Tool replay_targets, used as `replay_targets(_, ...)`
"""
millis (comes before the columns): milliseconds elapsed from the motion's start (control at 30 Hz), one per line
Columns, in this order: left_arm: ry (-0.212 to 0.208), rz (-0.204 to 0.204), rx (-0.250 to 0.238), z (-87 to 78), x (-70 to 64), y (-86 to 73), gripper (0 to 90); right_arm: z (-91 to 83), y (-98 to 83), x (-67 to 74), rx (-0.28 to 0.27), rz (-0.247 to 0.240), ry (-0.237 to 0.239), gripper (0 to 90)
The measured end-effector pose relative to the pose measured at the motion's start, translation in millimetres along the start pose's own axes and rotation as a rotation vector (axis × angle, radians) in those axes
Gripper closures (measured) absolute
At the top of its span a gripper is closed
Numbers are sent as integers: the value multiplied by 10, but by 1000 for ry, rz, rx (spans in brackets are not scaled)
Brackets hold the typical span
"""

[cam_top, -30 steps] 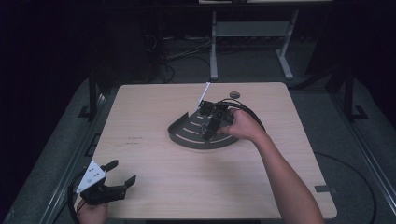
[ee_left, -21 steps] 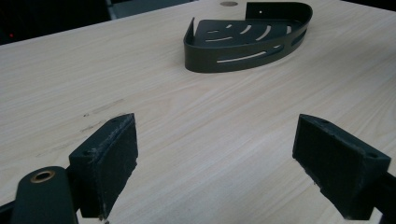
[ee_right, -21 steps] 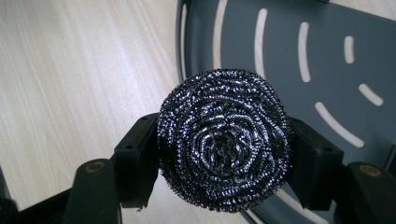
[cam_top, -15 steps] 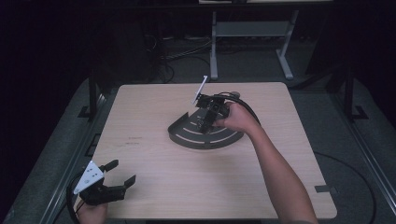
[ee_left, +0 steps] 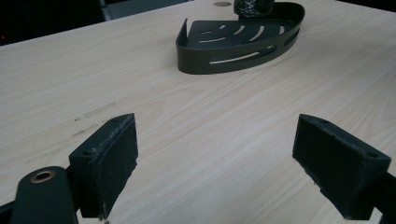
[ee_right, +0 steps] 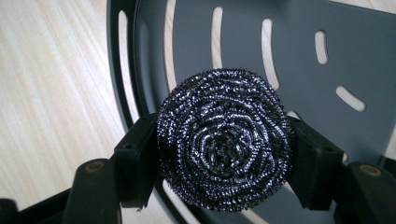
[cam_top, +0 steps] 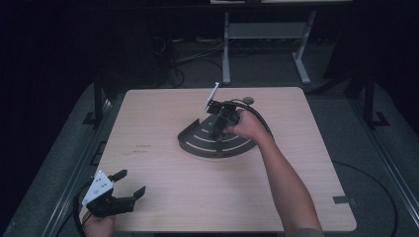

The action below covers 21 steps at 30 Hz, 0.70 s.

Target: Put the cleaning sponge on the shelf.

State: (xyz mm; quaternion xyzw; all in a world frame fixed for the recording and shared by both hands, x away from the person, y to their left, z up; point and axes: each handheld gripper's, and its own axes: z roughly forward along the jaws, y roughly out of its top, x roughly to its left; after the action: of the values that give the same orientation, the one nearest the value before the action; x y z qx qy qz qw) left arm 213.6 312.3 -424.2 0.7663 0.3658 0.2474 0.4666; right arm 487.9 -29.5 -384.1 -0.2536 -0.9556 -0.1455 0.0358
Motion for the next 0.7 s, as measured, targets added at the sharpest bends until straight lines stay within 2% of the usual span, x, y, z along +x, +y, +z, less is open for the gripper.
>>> replay_targets(300, 3, 4, 2, -2, 5, -2, 134, 121, 21, -55, 29, 28, -19, 334)
replay_targets(500, 4, 7, 3, -3, 0, -1, 134, 182, -19, -120, 9, 53, -13, 334)
replay_targets(700, 5, 5, 4, -5, 6, -2, 134, 252, -57, -163, 29, 72, -18, 333)
